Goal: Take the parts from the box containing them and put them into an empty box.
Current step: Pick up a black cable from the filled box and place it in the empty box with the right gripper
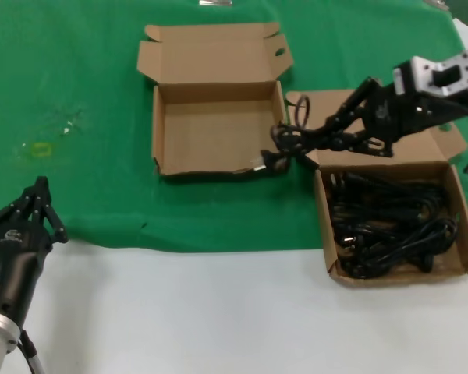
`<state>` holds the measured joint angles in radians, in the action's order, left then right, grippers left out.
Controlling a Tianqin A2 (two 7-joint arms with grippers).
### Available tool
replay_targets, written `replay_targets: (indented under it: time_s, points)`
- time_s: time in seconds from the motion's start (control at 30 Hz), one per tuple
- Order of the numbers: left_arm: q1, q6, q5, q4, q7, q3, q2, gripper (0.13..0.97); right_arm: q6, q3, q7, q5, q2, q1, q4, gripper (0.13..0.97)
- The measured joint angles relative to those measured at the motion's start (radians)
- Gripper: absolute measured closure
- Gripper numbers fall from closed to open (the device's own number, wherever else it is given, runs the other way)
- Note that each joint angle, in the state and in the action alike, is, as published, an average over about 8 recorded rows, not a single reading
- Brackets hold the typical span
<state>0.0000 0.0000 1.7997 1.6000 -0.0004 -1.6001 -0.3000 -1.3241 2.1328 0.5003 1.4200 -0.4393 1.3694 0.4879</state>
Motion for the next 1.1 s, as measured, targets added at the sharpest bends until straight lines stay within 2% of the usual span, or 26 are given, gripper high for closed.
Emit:
replay_targets:
  time_s: [0.23, 0.4, 0.63, 1.1]
  points:
    - [0.0, 0.0, 0.0, 0.0, 0.0, 0.0, 0.0, 0.953, 0.069, -0.01, 0.15, -0.003, 0.125, 0.101, -0.276, 0.881]
    - [0.0, 0.0, 0.0, 0.0, 0.0, 0.0, 0.0, 0.953, 0.128, -0.025, 0.218, -0.001, 0.193, 0.14, -0.395, 0.881]
    - [0.0, 0.0, 0.0, 0.0, 0.0, 0.0, 0.0, 0.953, 0.202, -0.042, 0.253, 0.0, 0.256, 0.152, -0.454, 0.881]
    - [0.0, 0.0, 0.0, 0.0, 0.0, 0.0, 0.0, 0.953, 0.317, -0.07, 0.286, 0.007, 0.343, 0.129, -0.474, 0.882]
